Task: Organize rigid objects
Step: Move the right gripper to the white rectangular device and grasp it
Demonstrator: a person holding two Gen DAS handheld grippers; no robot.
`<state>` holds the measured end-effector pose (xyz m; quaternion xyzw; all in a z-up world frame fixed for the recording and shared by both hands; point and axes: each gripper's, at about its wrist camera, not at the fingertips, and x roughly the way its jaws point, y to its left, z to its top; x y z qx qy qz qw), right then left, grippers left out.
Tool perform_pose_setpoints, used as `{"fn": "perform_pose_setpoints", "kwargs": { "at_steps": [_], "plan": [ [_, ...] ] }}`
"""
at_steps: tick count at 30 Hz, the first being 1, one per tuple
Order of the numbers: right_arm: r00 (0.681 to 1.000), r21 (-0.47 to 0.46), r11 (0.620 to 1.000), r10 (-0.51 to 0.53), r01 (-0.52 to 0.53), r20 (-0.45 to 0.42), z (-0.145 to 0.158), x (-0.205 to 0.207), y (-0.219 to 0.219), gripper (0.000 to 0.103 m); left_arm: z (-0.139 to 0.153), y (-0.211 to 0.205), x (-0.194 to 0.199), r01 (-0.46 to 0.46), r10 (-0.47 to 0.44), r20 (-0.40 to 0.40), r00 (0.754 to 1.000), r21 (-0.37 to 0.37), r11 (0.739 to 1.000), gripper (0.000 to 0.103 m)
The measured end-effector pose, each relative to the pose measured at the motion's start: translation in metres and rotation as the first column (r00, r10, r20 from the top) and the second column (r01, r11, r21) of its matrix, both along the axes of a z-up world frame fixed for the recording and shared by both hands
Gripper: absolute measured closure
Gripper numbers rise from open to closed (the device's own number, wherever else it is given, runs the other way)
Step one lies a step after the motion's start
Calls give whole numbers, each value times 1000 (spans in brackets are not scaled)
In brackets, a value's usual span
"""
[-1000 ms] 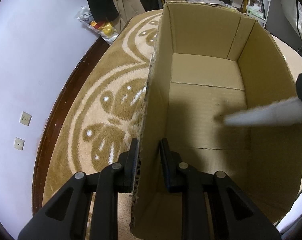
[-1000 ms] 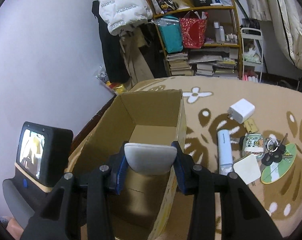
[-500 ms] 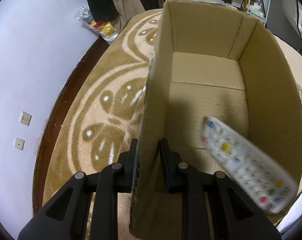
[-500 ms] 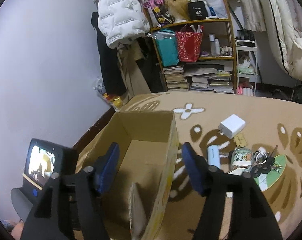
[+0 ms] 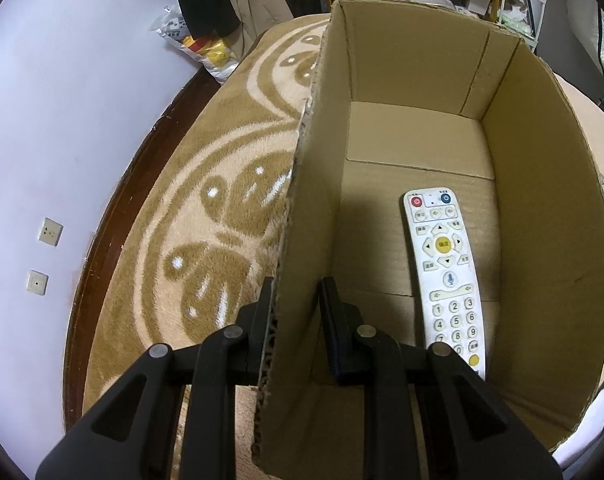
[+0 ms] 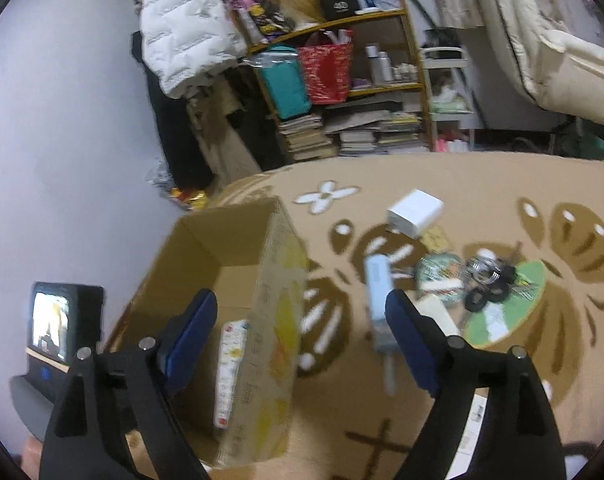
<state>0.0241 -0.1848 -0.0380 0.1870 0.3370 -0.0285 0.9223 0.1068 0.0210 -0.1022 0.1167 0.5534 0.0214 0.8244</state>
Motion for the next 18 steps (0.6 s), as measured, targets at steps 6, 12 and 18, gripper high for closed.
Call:
{"fn": "perform_pose_setpoints", "kwargs": {
  "at_steps": [6, 12, 18],
  "plan": [
    [993, 7, 996, -84, 85, -87, -17, -12, -17, 0, 1, 1, -1, 1, -1, 1, 1000, -2, 1000, 82],
    [966, -3, 981, -193, 196, -172, -35, -26, -40, 0, 1, 1, -1, 1, -1, 0, 1000, 0, 1000, 81],
    [947, 32, 965, -247, 259, -204, -50, -40, -66, 0, 1, 0, -2, 4, -4, 0, 1000, 5, 1000, 81]
  ]
}}
